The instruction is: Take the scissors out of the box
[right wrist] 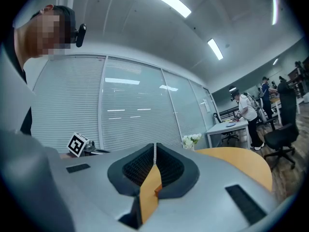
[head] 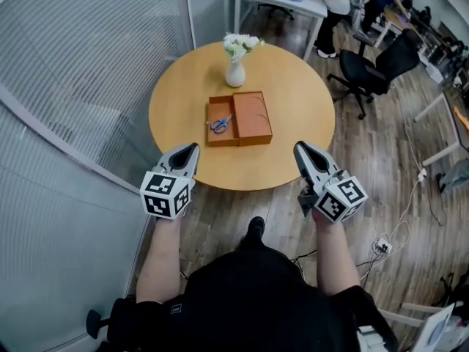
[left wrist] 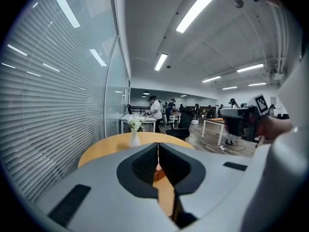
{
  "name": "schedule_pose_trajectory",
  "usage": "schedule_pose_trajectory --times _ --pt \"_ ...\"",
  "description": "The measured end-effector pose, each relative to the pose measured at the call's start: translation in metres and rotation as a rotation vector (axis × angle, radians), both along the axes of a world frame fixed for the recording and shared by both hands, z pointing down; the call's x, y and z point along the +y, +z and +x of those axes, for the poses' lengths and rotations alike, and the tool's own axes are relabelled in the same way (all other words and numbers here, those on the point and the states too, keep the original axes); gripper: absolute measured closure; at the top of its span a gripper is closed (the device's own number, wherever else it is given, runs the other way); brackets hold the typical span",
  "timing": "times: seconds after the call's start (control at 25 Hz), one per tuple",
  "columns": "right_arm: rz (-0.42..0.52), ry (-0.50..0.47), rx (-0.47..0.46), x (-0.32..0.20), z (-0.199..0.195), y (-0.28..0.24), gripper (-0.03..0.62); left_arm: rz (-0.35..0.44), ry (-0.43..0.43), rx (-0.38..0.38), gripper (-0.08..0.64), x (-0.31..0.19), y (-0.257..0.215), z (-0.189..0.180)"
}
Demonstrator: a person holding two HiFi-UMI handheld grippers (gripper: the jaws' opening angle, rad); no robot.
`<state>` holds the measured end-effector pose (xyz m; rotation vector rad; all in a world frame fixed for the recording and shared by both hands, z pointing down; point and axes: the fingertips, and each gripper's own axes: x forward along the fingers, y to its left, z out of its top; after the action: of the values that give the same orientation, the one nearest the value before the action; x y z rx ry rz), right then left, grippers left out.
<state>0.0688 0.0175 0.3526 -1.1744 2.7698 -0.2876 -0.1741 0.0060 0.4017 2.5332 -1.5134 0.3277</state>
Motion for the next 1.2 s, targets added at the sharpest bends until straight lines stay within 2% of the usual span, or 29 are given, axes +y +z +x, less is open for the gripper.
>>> schedule_pose_trajectory --times 0.16,0.4,0.72,1.2 --pt "-0.001 -0.021 0.044 -0.043 0.015 0.006 0.554 -0.019 -0.016 -0.020 0.545 -0.040 0.000 0.021" --pt "-0.010 -0.062 -0.017 -0.091 0.041 0.008 0.554 -0.061 -0.040 -0.053 0.545 -0.085 0.008 0.045" --pt "-0.034 -0.070 -0.054 -0.127 0.081 0.016 0.554 -0.079 -0.071 -0.081 0.545 -0.122 0.012 0.070" --pt "-0.096 -0.131 -0.017 -0.155 0.064 0.027 0.554 -0.114 -0.089 -0.071 0.545 -0.149 0.028 0.061"
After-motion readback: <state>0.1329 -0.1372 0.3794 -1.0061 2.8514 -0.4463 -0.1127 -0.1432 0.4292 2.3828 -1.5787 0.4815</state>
